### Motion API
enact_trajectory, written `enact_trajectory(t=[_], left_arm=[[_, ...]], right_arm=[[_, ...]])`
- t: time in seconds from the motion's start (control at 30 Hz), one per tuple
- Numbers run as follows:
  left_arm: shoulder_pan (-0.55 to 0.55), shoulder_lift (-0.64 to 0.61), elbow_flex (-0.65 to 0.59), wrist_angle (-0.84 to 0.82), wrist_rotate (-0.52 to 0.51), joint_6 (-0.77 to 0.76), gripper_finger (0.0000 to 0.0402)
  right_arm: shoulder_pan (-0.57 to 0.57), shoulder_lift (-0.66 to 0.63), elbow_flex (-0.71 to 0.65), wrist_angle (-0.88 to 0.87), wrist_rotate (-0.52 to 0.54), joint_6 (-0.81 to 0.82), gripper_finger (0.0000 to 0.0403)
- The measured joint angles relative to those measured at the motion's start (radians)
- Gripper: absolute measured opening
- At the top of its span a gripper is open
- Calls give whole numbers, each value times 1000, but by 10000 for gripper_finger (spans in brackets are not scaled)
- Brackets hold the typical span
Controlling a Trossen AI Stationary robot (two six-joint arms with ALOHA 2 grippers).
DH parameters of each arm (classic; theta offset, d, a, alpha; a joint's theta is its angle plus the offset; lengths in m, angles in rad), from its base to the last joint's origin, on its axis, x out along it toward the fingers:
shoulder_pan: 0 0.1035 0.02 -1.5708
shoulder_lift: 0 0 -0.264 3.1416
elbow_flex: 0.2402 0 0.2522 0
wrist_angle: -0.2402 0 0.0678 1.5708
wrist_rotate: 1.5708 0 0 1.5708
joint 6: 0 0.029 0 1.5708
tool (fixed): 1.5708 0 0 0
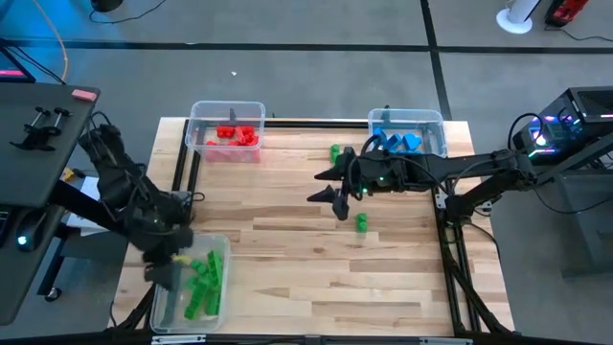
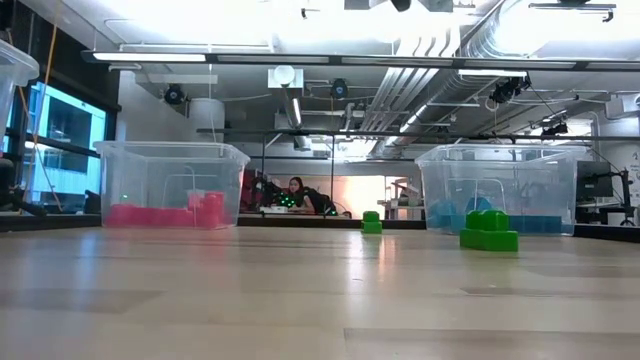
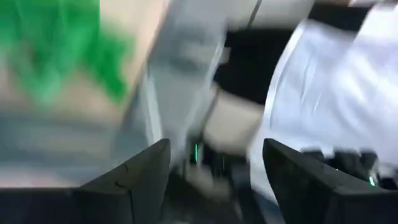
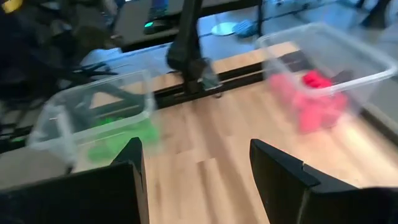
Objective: Sort blocks
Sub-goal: Put the green game piece into the bottom left transparent bin
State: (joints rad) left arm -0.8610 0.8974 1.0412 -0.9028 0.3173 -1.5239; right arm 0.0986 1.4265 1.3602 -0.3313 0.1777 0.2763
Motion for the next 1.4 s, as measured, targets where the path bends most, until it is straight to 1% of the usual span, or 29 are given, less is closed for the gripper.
enact_trajectory(t=[0.07,0.17,0.23,0.3,0.37,0.47,0.53,0.57,0.63,0.73,0.8,0.87,0.9,0.97,1.1,1.27,1.33,1.4], left_arm=[[70,0,0,32,-96,125,244],[209,6,0,105,-268,351,245],[309,18,0,169,-367,513,245],[414,42,0,249,-437,679,245],[519,82,1,336,-472,840,245],[667,170,1,415,-470,1051,245],[768,240,-12,457,-439,1150,246],[820,278,-33,497,-399,1173,245],[918,361,-91,614,-267,1155,246],[1000,493,-180,882,-27,994,245],[1005,564,-225,1073,110,891,246],[983,609,-264,1219,186,829,246],[969,620,-280,1275,199,809,246],[942,622,-301,1334,203,796,246],[916,567,-330,1389,206,789,246],[929,400,-343,1387,206,799,246],[941,316,-343,1360,203,815,246],[949,232,-343,1332,182,831,246]], right_arm=[[0,0,0,-10,-55,41,167],[3,0,0,-74,-127,129,167],[13,0,0,-144,-128,194,167],[26,0,0,-220,-120,266,167],[41,0,0,-305,-92,349,167],[66,2,0,-461,2,537,167],[84,4,0,-580,71,682,167],[92,8,0,-638,100,754,167],[109,18,0,-753,130,899,167],[127,52,0,-893,126,1105,167],[133,85,0,-956,109,1217,167],[133,130,0,-987,86,1281,167],[130,155,0,-995,74,1291,167],[114,209,0,-993,57,1287,167],[48,308,0,-979,0,1160,167],[-40,398,0,-967,-107,931,167],[-65,412,0,-958,-124,872,167],[-80,410,0,-950,-126,848,167]])
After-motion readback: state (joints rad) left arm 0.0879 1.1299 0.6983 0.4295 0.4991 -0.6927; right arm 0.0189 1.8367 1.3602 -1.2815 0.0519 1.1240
